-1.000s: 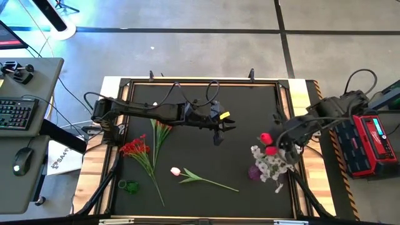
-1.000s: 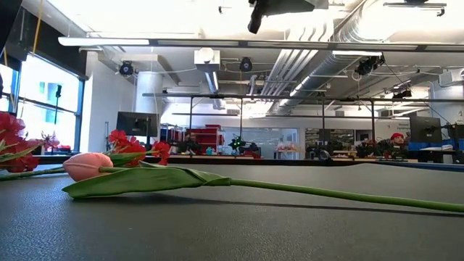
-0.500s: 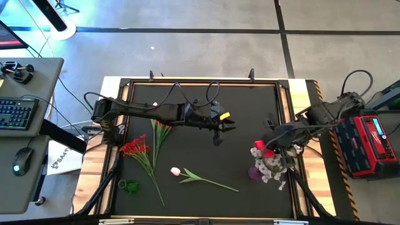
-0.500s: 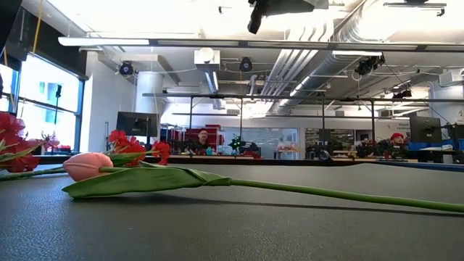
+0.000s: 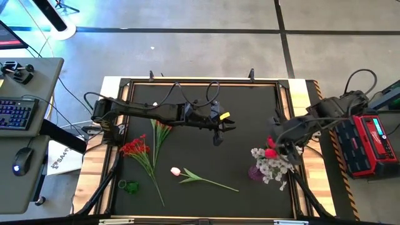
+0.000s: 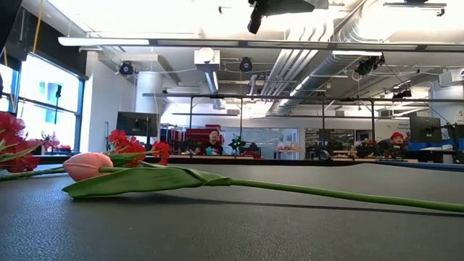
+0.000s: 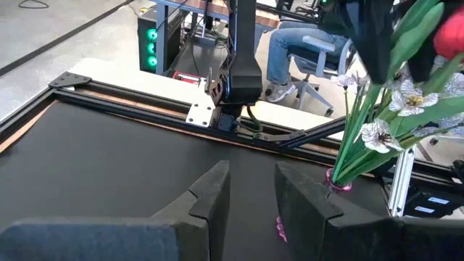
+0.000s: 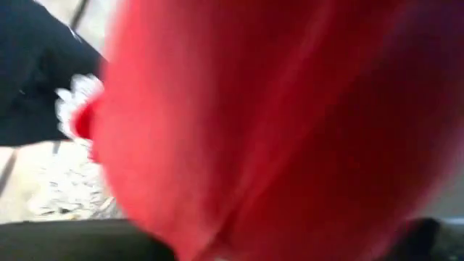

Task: Sort flowers into vase by color
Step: Put the red flower into the pink vase, then put the bottom red flower into the green vase

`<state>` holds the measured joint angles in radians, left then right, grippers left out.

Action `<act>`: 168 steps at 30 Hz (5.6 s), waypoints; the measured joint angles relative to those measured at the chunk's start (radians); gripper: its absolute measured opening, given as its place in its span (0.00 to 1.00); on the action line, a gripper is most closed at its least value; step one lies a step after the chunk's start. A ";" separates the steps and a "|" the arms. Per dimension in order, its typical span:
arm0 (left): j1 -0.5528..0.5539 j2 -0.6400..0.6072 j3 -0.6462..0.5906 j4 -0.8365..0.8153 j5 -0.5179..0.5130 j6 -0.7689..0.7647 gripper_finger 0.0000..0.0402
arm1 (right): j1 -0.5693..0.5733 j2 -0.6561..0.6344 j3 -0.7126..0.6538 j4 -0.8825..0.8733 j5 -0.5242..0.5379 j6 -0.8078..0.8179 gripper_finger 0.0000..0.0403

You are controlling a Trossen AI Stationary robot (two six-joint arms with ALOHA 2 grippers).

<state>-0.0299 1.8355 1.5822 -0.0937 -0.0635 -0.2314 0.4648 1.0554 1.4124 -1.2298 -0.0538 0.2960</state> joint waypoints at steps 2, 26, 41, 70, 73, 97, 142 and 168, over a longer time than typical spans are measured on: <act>0.000 0.000 0.000 0.000 0.000 0.000 0.25 | 0.000 -0.017 0.000 0.026 -0.005 0.016 0.42; 0.000 0.000 0.000 0.001 0.000 0.000 0.25 | 0.000 -0.166 0.000 0.168 0.039 0.179 0.36; 0.000 0.000 0.000 0.001 0.000 0.000 0.25 | 0.001 -0.121 -0.002 0.145 0.060 0.143 0.01; -0.027 -0.108 0.000 -0.116 -0.104 0.005 0.25 | 0.002 -0.182 0.080 0.173 0.166 0.232 0.60; -0.056 -0.136 0.000 -0.218 -0.162 -0.082 0.25 | 0.001 -0.178 0.080 0.271 0.258 0.250 0.63; -0.524 -0.169 -0.056 -1.353 -0.525 -1.567 0.25 | -0.013 0.146 0.080 0.700 0.413 0.222 0.59; -0.573 -0.271 -0.845 -0.770 -0.071 -1.938 0.65 | -0.251 0.392 0.079 0.783 0.110 0.361 0.59; -0.577 -0.506 -0.622 -0.882 -0.528 -1.640 0.01 | -0.269 0.392 0.079 0.779 0.184 0.358 0.59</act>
<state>-0.6072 1.3290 0.9598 -0.9757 -0.5917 -1.8710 0.1959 1.4475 1.4918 -0.4508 0.1303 0.6541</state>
